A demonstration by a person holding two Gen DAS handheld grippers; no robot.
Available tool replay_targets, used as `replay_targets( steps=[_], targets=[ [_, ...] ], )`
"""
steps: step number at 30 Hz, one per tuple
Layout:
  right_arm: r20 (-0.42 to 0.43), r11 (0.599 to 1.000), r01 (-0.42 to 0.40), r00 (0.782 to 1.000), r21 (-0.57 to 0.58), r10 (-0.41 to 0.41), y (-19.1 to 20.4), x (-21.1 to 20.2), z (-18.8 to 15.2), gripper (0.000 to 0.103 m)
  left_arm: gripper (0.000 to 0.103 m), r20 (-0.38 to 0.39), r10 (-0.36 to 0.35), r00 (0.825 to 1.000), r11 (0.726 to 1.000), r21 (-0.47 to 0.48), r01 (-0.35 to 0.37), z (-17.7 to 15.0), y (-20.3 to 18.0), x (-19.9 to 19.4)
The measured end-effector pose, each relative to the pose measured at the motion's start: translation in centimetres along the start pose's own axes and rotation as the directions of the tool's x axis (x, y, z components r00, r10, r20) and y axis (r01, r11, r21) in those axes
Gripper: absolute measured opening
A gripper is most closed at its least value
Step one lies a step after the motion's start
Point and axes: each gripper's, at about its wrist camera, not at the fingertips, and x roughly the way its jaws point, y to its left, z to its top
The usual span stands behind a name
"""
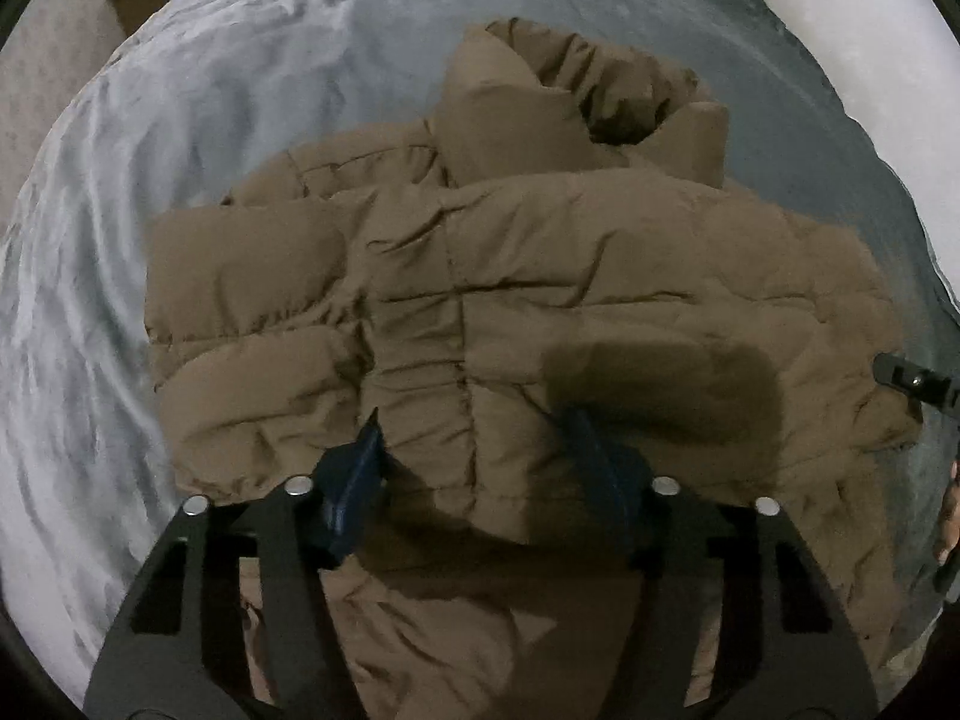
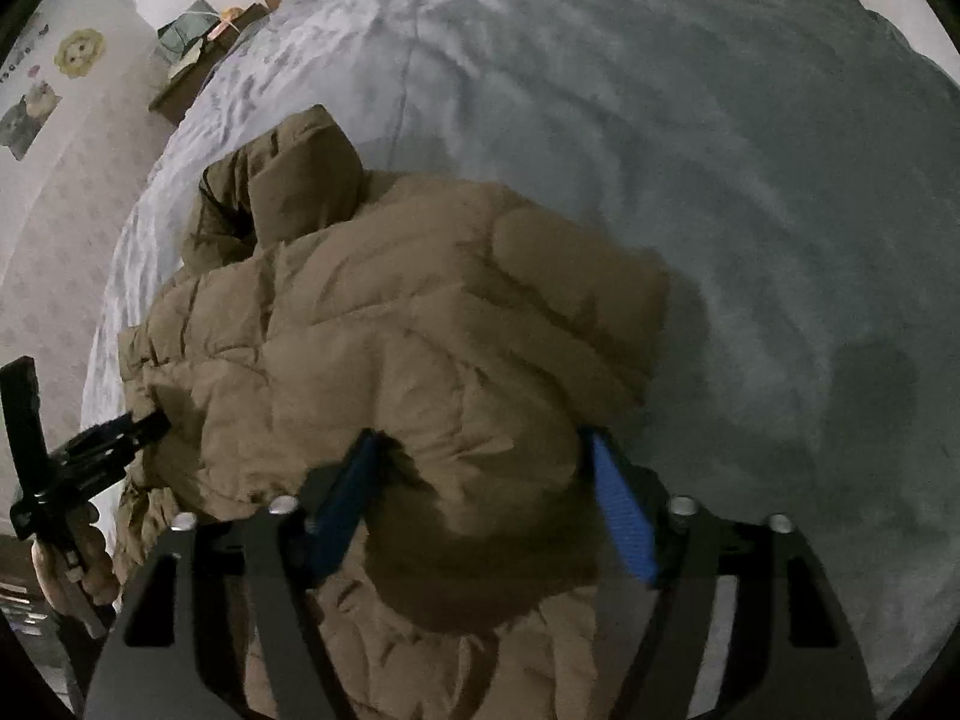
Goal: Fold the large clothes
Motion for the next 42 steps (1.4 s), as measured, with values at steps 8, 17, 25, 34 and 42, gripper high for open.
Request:
replay_targets(
  steps=[8, 17, 25, 34, 42],
  targets=[
    [0.078, 0.993, 0.045, 0.996, -0.108, -0.037, 4.3, -1.6, -0.4, 0.016, 0.004, 0.042, -0.008, 0.999, 1.000, 0.008, 0.007, -0.7, 1.0, -1.9],
    [0.109, 0.972, -0.007, 0.993, -0.233, 0.033, 11.1, -1.8, -0.4, 0.014, 0.003, 0.095, 0.076, 0.993, 0.997, -0.003, -0.076, -2.0, 4.8, -5.5],
    [0.065, 0.918, 0.087, 0.996, -0.386, -0.066, 16.1, 2.2, -2.8, 0.026, 0.003, 0.073, 0.145, 0.987, 0.988, -0.066, -0.140, -4.7, 11.5, -5.8],
    [0.076, 0.907, 0.069, 0.996, -0.416, -0.041, 14.2, 0.1, -3.6, 0.054, 0.030, 0.077, 0.158, 0.984, 0.983, -0.111, -0.149, -5.1, 12.4, -6.2],
    [0.278, 0.944, 0.157, 0.958, -0.291, -0.073, 10.4, -4.4, -3.1, 0.086, 0.098, 0.201, 0.288, 0.936, 0.957, -0.091, -0.275, -3.4, 9.1, -9.5]
  ],
)
